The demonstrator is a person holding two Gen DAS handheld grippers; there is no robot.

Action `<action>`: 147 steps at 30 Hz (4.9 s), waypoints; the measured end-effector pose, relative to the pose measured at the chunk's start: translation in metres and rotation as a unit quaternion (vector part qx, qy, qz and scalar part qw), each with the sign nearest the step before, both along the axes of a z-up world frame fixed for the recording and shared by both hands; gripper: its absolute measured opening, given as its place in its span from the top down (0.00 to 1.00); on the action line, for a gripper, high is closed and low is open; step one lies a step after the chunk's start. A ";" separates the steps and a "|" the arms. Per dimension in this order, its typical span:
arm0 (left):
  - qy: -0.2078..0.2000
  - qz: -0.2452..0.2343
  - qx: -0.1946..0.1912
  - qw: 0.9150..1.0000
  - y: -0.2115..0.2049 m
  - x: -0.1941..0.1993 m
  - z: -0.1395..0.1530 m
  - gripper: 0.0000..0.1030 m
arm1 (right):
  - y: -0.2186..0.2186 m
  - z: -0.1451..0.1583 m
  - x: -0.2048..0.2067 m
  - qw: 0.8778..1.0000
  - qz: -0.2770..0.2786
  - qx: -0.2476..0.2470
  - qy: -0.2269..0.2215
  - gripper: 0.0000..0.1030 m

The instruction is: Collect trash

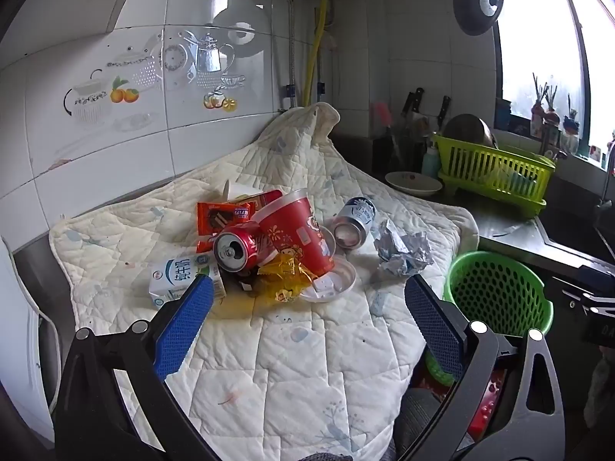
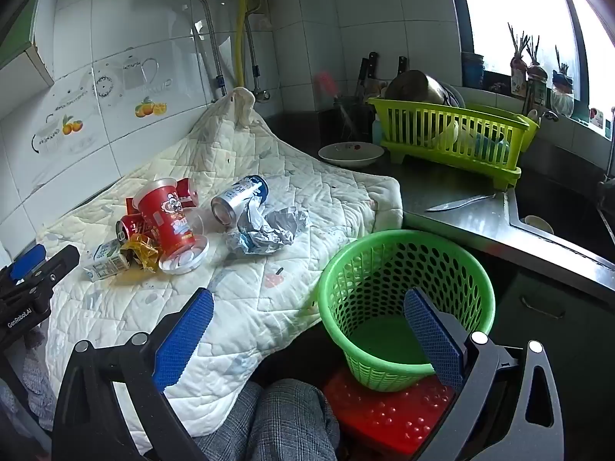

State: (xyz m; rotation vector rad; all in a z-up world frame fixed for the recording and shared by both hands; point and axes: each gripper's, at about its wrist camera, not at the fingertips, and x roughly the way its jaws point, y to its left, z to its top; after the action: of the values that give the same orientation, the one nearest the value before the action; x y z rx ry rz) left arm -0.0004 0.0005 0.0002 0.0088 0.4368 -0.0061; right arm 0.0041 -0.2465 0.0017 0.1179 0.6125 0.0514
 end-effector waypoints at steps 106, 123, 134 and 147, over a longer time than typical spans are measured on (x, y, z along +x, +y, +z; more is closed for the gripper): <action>0.045 0.049 -0.033 0.997 0.040 0.030 -0.020 0.05 | 0.025 -0.029 0.058 0.997 0.053 0.009 0.047 0.07; 0.074 0.065 -0.048 0.994 0.056 0.054 -0.037 0.07 | 0.033 -0.047 0.161 0.991 0.093 0.033 0.094 0.07; 0.087 0.065 -0.055 0.993 0.064 0.066 -0.043 0.07 | 0.049 -0.075 0.233 0.982 0.107 0.045 0.151 0.07; 0.113 0.037 -0.071 0.990 0.055 0.101 -0.051 0.09 | 0.056 -0.108 0.271 0.974 0.108 0.035 0.197 0.21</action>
State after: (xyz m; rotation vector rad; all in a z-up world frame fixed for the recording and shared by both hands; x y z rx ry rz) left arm 0.1010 0.0555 -0.0510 -0.1506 0.6633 0.0355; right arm 0.2754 -0.1905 -0.1067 0.1305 1.0187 0.2660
